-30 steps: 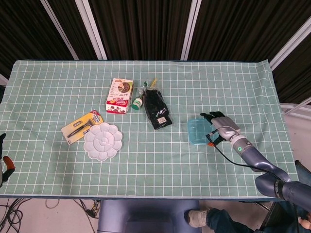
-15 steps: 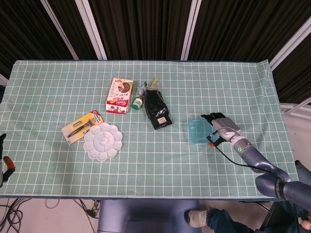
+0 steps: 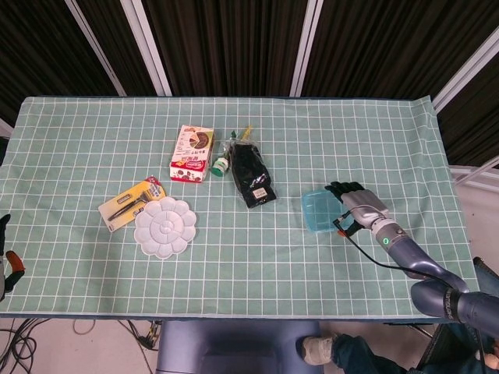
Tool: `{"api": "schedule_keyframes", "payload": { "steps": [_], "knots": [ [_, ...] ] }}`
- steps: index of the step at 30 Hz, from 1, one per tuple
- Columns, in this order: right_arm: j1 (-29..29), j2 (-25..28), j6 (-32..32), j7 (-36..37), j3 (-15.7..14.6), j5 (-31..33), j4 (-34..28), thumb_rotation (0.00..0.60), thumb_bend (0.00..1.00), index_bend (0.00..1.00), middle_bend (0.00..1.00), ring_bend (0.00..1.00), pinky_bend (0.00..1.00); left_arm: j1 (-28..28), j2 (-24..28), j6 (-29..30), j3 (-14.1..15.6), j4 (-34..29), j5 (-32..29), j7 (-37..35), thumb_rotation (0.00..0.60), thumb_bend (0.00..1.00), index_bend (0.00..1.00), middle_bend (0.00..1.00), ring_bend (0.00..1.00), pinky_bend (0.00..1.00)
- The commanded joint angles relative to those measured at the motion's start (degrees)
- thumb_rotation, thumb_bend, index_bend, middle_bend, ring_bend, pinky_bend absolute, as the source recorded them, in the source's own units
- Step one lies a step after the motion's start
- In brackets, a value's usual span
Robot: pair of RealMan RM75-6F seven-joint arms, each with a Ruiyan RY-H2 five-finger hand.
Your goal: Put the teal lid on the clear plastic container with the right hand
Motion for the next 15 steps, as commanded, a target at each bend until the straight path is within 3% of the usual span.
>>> {"api": "schedule_keyframes", "payload": {
  "steps": [1,11,15],
  "knots": [
    [0.24,0.84,0.24,-1.07,0.00,1.09,-1.17,0.600,0.25,0.00,0.04,0.00,0.00,-0.02,0.04,-0.08,0.05,-0.08,0.03,0.00,0.600,0.77,0.04,0.00,0.00,0.00],
    [1.58,3.75,1.74,-5.43,0.41,6.90,-5.47,0.600,0.25,0.00,0.03,0.00,0.00,-0.05,0.60,-0.33,-0.11,-0.64,-0.03,-0.81,0.600,0.77,0.04,0.00,0.00,0.00],
    [0.92,4.09,6.62,-6.39,1.68,8.39,-7.68,0.600,0.25,0.14,0.03,0.00,0.00,-0.01,1.09,-0.53,-0.11,-1.15,0.00,-1.42,0.600,0.77,0.04,0.00,0.00,0.00]
  ]
}}
